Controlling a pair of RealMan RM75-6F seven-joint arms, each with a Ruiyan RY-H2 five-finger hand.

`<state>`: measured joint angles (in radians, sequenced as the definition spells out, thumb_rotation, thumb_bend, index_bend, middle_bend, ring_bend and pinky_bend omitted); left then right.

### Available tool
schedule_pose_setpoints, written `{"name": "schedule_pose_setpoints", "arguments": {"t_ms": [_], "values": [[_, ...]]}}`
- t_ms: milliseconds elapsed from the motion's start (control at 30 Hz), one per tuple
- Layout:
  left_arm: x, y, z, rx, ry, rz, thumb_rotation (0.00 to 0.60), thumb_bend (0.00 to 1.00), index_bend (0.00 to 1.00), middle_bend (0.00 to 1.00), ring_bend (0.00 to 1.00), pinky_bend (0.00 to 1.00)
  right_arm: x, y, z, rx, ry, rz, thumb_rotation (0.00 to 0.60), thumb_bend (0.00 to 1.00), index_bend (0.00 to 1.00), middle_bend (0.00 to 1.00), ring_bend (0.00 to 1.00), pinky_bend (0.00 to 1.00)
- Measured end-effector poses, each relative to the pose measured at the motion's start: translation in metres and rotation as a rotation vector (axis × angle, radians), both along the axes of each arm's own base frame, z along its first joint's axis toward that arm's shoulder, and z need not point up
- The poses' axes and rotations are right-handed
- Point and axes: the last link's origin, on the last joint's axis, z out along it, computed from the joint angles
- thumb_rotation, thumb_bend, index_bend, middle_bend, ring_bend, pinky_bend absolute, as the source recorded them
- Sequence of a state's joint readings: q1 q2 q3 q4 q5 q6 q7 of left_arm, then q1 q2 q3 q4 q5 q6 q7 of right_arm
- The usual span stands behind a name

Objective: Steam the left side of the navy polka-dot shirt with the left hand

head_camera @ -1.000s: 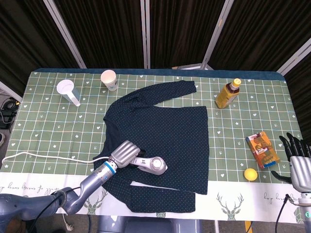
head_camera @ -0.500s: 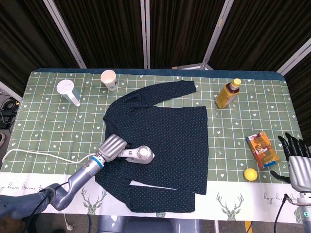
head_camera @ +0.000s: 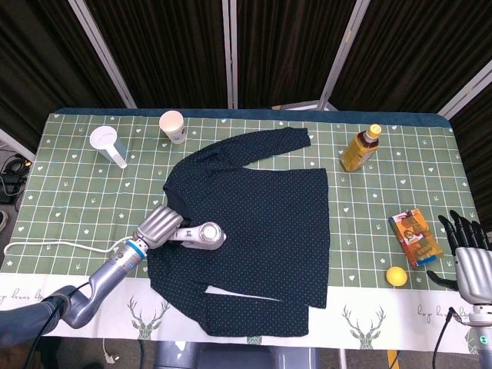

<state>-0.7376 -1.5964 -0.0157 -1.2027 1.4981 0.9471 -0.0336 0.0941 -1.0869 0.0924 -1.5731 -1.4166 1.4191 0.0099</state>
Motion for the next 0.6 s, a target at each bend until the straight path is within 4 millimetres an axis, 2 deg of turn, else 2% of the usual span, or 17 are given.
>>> {"name": "schedule_pose_setpoints", "arguments": {"t_ms": [233, 600], "values": [[0.011, -0.009, -0.014, -0.048, -0.02, -0.005, 0.6, 0.72, 0.93, 0.84, 0.81, 0.97, 0.0, 0.0, 0.001, -0.003, -0.003, 0.001, 0.6, 0.0, 0.0, 0.0, 0.0, 0.0], [0.046, -0.022, -0.034, -0.112, -0.047, -0.053, 0.6, 0.72, 0.93, 0.84, 0.81, 0.97, -0.001, 0.001, 0.005, -0.011, -0.013, 0.0, 0.6, 0.0, 0.0, 0.0, 0.0, 0.0]]}}
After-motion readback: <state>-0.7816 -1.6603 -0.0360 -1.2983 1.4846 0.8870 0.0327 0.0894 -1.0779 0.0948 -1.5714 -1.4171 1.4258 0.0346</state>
